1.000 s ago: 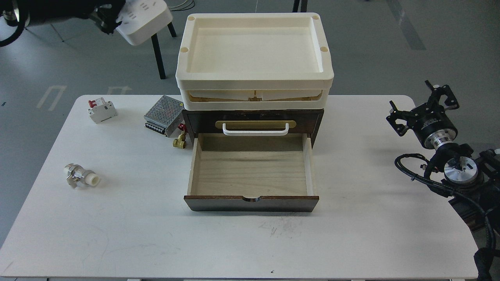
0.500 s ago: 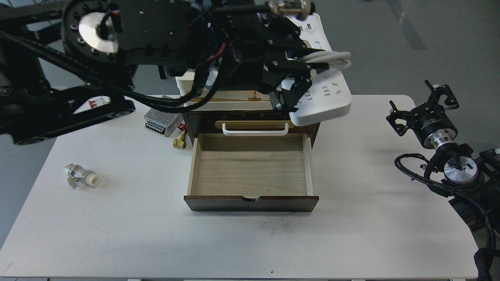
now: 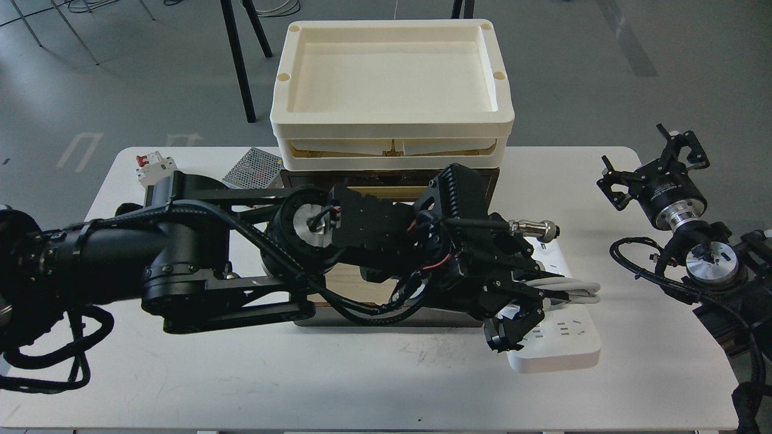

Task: Put charging cable into cabinet
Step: 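Lower the held charger into the open wooden drawer, then open the left gripper and lift it out of the drawer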

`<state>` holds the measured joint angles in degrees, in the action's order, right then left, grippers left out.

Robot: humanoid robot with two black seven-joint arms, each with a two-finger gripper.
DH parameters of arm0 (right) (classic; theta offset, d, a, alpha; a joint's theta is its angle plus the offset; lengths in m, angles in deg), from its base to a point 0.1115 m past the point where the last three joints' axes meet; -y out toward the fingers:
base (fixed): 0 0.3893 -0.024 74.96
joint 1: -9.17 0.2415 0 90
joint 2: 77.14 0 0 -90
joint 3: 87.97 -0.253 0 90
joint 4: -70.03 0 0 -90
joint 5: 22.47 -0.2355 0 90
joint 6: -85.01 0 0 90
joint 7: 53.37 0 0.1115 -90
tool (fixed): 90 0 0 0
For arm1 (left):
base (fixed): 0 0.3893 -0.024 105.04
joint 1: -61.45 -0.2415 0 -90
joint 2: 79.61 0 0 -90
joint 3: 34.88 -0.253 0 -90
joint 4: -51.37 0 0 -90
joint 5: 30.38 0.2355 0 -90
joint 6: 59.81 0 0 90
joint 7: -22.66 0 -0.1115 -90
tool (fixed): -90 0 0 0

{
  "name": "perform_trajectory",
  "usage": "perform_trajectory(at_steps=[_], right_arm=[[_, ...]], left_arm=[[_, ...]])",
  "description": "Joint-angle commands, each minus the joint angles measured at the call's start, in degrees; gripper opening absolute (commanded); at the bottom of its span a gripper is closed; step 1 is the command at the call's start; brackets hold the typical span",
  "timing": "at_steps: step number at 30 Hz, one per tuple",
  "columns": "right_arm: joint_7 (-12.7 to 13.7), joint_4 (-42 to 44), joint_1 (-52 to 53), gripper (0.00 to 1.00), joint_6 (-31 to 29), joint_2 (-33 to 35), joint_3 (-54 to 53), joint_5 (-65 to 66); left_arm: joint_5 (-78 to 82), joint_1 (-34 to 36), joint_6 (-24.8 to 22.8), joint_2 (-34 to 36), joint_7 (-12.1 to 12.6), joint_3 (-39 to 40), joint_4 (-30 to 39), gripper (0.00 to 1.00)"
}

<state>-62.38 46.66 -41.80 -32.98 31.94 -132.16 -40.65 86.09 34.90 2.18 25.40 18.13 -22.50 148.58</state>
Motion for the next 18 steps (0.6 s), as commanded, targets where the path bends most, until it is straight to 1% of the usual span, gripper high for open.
perform_trajectory(at_steps=[1, 10, 13, 18], right_arm=[[0.0, 0.0, 0.0, 1.0, 0.0, 0.0, 0.0, 0.0], [0.0, 0.0, 0.0, 1.0, 0.0, 0.0, 0.1, 0.0], [0.0, 0.0, 0.0, 1.0, 0.0, 0.0, 0.1, 0.0], [0.0, 0.0, 0.0, 1.0, 0.0, 0.0, 0.0, 0.0]], left_arm=[[0.0, -2.5, 0.0, 2.4, 0.8, -0.4, -1.2, 0.07], [-0.5, -6.4, 0.0, 9.6, 0.2, -0.4, -4.0, 0.09], [-0.5, -6.8, 0.0, 10.5, 0.2, -0.4, -5.5, 0.09], [-0.5, -8.1, 0.0, 10.7, 0.3, -0.3, -10.5, 0.11]])
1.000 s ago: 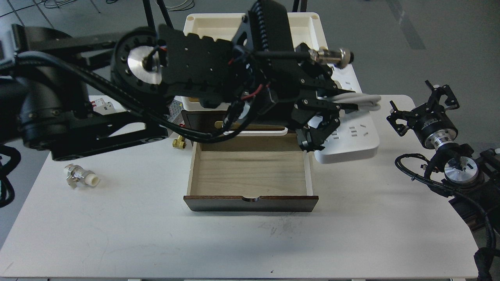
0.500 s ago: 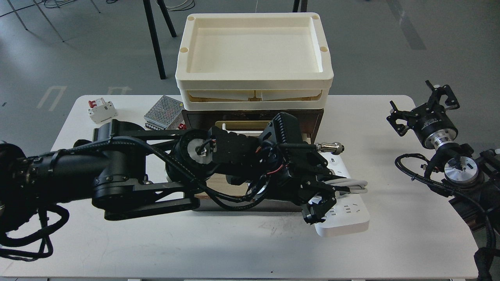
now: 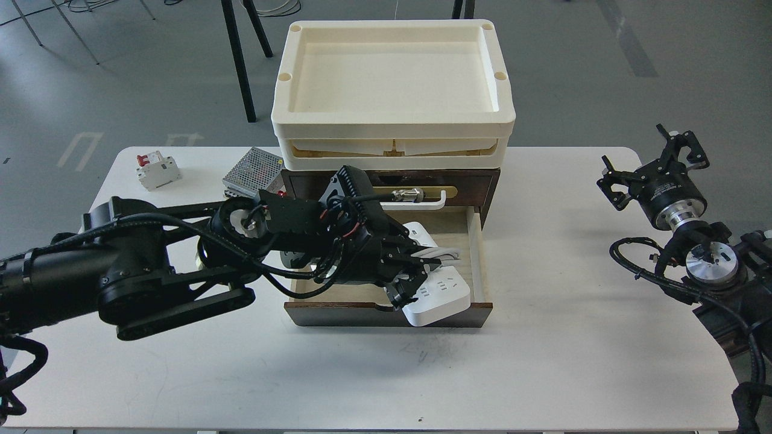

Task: Put charging cable into cabinet
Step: 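Open the left gripper and lift it out of the drawer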

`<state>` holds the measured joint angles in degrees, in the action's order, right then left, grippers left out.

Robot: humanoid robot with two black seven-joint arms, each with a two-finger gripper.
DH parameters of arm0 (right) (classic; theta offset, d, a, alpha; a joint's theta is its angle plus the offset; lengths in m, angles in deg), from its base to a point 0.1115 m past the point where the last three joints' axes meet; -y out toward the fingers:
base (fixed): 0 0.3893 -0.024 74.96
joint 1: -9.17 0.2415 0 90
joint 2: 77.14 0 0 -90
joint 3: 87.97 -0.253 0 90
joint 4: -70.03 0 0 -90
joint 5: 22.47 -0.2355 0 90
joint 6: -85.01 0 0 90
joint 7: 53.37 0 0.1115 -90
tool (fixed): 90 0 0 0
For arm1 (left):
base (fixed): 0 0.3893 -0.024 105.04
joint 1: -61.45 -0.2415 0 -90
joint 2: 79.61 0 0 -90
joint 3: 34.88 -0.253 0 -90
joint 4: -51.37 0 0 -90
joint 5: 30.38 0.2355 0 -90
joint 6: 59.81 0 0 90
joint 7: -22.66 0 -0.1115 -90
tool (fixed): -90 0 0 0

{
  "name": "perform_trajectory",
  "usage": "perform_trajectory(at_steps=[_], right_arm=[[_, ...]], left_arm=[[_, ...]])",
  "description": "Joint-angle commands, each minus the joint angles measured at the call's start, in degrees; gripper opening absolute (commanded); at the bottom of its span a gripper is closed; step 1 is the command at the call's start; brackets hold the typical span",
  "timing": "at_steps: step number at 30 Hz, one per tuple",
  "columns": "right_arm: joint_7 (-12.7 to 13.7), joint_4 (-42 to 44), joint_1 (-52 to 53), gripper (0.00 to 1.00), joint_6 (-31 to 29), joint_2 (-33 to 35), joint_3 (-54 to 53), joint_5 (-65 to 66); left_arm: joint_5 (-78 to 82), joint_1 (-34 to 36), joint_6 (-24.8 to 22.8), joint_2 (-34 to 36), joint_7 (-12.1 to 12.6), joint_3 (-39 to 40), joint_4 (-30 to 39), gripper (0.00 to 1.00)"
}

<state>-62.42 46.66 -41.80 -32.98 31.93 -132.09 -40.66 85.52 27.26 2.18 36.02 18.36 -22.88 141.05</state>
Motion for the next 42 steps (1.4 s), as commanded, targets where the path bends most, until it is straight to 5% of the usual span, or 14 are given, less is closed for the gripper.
perform_trajectory(at_steps=[1, 8, 12, 14, 16, 19, 22, 30, 37, 42], right_arm=[[0.1, 0.0, 0.0, 1.0, 0.0, 0.0, 0.0, 0.1], [0.1, 0.0, 0.0, 1.0, 0.0, 0.0, 0.0, 0.0], [0.0, 0.0, 0.0, 1.0, 0.0, 0.0, 0.0, 0.0], [0.0, 0.0, 0.0, 1.0, 0.0, 0.0, 0.0, 0.0], [0.0, 0.0, 0.0, 1.0, 0.0, 0.0, 0.0, 0.0], [0.0, 0.0, 0.0, 1.0, 0.0, 0.0, 0.0, 0.0], [0.1, -0.1, 0.0, 1.0, 0.0, 0.0, 0.0, 0.1], [0.1, -0.2, 0.0, 1.0, 0.0, 0.0, 0.0, 0.0], [0.1, -0.3, 0.1, 1.0, 0.0, 0.0, -0.1, 0.0], [0.1, -0.3, 0.1, 1.0, 0.0, 0.0, -0.2, 0.0]], left_arm=[[0.0, -0.6, 0.0, 0.1, 0.1, 0.0, -4.2, 0.11], [0.0, -2.0, 0.0, 0.2, 0.2, 0.2, -7.9, 0.13], [0.0, -3.0, 0.0, 1.3, 0.6, 0.1, -8.0, 0.24], [0.0, -3.4, 0.0, 1.1, 0.9, 0.3, -8.0, 0.36], [0.0, -3.5, 0.0, 0.8, 1.9, 0.6, -8.0, 0.59], [-0.1, -3.4, 0.0, 0.7, 3.4, 0.9, -7.9, 0.71], [-1.2, -3.4, 0.0, 0.9, 2.3, 2.8, -7.0, 0.9], [-34.0, -3.4, 0.0, 0.9, -4.1, 21.7, -4.6, 0.99], [-74.0, -3.5, 0.0, 3.6, -3.8, 36.8, -8.3, 1.0], [-87.8, -7.5, 0.0, 4.2, -3.9, 48.3, -19.1, 1.0]])
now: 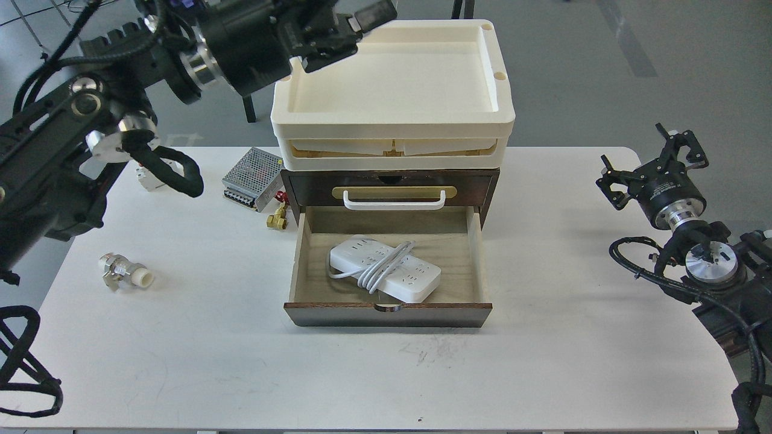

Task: Put charging cable into cabinet

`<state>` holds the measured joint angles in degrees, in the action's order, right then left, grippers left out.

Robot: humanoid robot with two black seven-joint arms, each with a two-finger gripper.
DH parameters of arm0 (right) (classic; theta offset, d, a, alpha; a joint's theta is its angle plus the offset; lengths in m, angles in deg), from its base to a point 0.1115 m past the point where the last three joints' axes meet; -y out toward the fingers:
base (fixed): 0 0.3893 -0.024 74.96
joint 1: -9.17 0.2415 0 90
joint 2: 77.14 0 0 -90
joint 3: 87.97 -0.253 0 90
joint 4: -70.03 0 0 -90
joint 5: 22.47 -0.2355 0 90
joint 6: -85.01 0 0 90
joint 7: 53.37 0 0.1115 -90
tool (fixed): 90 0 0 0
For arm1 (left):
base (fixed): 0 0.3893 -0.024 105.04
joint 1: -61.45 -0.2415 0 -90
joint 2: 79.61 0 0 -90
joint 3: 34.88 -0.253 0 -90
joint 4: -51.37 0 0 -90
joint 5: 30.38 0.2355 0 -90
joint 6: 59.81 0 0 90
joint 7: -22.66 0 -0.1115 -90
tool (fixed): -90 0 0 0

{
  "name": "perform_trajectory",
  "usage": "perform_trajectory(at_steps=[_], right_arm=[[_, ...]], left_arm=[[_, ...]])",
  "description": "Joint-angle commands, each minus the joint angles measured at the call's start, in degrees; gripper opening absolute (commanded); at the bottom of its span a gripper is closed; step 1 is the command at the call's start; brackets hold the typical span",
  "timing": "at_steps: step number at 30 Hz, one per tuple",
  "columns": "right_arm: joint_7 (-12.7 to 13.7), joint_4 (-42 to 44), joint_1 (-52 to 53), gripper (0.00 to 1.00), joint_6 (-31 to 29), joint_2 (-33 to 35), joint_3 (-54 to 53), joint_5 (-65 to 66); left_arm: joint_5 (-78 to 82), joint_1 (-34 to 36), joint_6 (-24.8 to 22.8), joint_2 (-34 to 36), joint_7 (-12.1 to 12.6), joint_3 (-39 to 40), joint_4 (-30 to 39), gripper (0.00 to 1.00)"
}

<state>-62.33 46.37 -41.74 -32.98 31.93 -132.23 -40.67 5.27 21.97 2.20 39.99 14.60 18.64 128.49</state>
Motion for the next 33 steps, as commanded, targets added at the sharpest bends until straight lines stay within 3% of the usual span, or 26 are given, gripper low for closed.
perform_trajectory(at_steps=[1, 7, 13, 23, 33], right_arm=[[0.0, 0.0, 0.0, 1.0, 0.0, 0.0, 0.0, 0.0], [1.0, -0.1, 0.5, 1.0, 0.0, 0.0, 0.1, 0.0], [1.3, 0.3, 0.6, 1.0, 0.0, 0.0, -0.6, 0.0], [1.1, 0.4, 0.7, 1.0, 0.0, 0.3, -3.0, -0.3], [0.8, 0.3, 0.9, 1.0, 0.0, 0.2, -3.4, -0.3]], left_arm=[[-9.9, -2.4, 0.0, 0.2, -0.1, 8.2, -9.2, 1.0], [-26.0, -3.3, 0.0, 0.3, 1.0, 9.5, -27.2, 1.0], [-29.7, -9.6, 0.0, -0.2, 1.2, 9.8, -36.2, 1.0], [-38.3, -20.8, 0.0, -2.2, 1.0, 10.2, -40.7, 1.0], [-39.6, -21.1, 0.0, -4.6, 0.8, 9.4, -44.9, 1.0]])
